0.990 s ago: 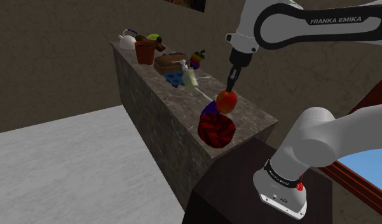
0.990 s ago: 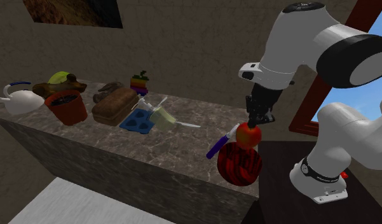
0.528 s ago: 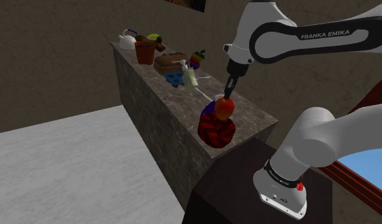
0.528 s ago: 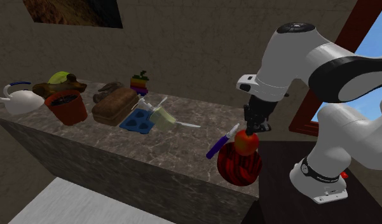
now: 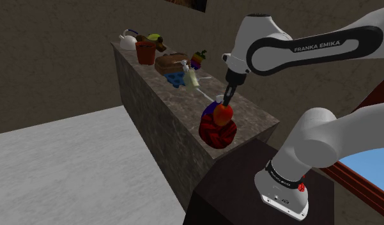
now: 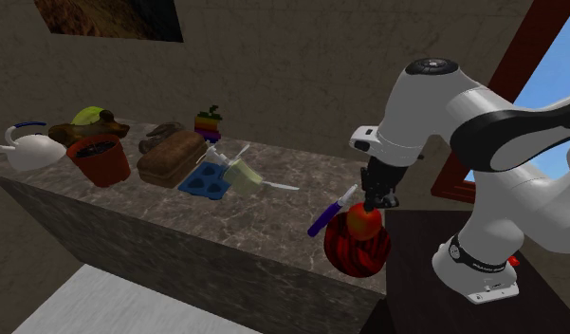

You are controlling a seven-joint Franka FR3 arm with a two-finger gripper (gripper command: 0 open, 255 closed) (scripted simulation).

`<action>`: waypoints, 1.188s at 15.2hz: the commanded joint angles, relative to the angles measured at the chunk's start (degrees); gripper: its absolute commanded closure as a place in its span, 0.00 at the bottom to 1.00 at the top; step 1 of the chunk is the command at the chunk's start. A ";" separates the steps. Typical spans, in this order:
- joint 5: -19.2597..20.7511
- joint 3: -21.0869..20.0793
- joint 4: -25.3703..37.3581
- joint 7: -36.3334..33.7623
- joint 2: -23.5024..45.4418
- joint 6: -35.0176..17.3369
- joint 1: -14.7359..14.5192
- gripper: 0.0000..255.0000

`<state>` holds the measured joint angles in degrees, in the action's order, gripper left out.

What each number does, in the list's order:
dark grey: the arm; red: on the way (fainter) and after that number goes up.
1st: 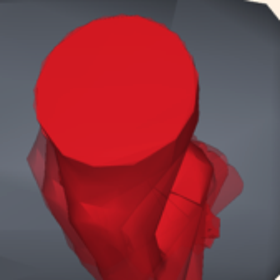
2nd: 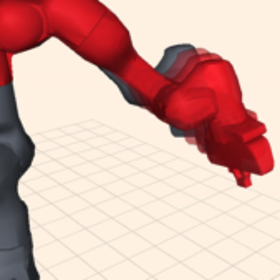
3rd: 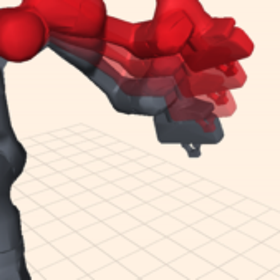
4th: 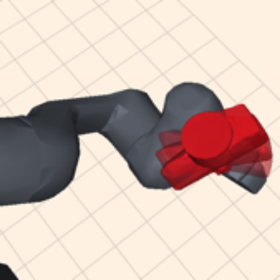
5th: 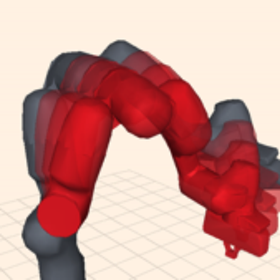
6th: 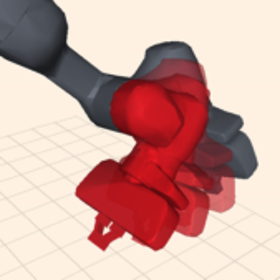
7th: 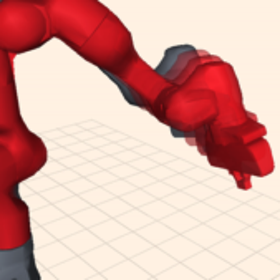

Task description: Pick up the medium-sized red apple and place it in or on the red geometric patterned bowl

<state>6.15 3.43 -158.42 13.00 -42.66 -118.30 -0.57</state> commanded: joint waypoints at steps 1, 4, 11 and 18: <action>0.01 0.00 -0.13 -0.02 0.01 -0.17 0.00 1.00; 0.01 0.00 -0.13 -0.02 0.01 -0.17 0.00 1.00; 0.01 0.00 -0.13 -0.02 0.01 -0.17 0.00 0.00; -0.69 -0.61 5.82 0.12 -2.40 8.20 -0.37 0.00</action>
<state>5.46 2.82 -152.70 13.10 -44.93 -110.36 -0.95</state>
